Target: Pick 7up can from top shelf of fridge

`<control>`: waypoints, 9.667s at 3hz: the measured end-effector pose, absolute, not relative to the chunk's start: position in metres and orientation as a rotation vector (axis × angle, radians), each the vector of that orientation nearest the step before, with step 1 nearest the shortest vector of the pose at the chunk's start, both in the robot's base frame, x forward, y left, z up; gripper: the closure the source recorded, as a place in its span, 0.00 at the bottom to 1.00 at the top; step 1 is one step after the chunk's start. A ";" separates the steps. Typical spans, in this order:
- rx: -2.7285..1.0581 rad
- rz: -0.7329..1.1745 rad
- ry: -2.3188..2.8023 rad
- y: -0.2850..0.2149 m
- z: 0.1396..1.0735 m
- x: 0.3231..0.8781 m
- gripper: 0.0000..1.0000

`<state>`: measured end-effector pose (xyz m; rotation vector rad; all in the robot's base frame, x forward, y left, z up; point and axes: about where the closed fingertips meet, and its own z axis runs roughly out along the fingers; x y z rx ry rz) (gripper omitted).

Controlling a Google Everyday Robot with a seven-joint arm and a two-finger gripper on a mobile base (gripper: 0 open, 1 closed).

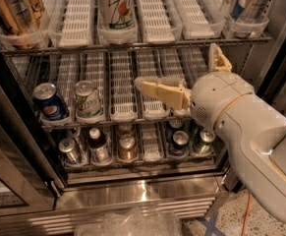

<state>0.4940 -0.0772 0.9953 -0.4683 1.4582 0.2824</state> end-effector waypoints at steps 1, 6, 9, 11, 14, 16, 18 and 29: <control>-0.467 0.271 1.449 -0.077 1.000 0.493 0.00; -0.446 0.248 1.385 -0.037 1.059 0.537 0.00; -0.441 0.337 1.376 -0.007 1.063 0.559 0.00; -0.454 0.288 1.397 -0.002 1.059 0.569 0.00; -0.464 0.332 1.385 0.008 1.060 0.569 0.00; -0.501 0.340 1.388 0.022 1.058 0.564 0.00; -0.491 0.306 1.329 0.012 1.079 0.557 0.00; -0.551 0.338 1.310 0.055 1.071 0.589 1.00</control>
Offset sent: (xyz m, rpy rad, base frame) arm 0.0360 0.0688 0.0485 -0.0716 -0.1036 0.0161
